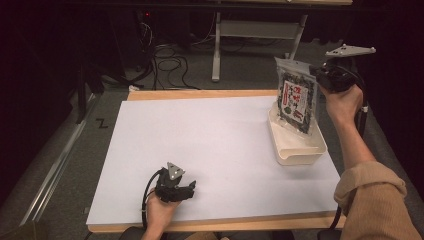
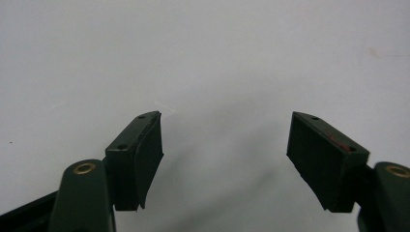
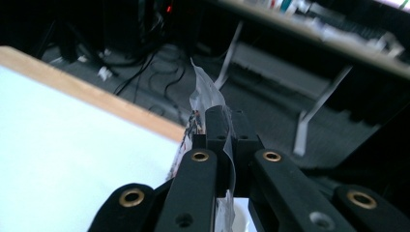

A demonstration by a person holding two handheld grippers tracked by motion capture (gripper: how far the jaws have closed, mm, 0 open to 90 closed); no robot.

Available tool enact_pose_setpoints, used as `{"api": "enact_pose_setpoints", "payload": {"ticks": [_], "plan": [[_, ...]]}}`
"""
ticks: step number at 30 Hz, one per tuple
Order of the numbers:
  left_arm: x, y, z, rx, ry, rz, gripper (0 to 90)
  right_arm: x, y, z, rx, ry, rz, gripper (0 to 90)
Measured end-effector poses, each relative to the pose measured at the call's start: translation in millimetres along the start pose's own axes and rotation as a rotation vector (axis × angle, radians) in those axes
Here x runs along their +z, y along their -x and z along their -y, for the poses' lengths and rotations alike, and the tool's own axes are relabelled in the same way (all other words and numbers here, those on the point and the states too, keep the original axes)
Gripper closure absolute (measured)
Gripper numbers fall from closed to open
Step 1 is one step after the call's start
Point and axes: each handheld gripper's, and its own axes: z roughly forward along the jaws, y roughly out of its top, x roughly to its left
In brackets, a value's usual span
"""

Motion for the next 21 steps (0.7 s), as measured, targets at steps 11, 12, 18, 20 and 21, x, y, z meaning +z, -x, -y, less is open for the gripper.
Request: {"api": "enact_pose_setpoints", "payload": {"ticks": [11, 12, 18, 20, 21], "plan": [[-1.5, 1.8, -0.7, 0.001, 0.014, -0.006, 29.3, 1.2, 12.3, 54.3, 0.006, 0.009, -0.072, 90.0], [-0.7, 1.8, -0.9, 0.002, 0.010, -0.008, 29.3, -0.6, 14.6, 57.3, 0.012, 0.007, -0.076, 90.0], [1.2, 2.9, -0.7, 0.005, 0.000, -0.008, 29.4, -10.4, 31.7, 84.5, 0.082, 0.002, -0.078, 90.0], [1.3, 2.7, -1.3, 0.001, 0.003, 0.003, 29.4, -11.1, 34.5, 92.5, 0.100, -0.006, -0.074, 90.0], [2.0, 2.8, -1.6, 0.000, 0.003, 0.007, 29.4, -12.1, 35.6, 95.6, 0.112, -0.015, -0.073, 90.0]]}}
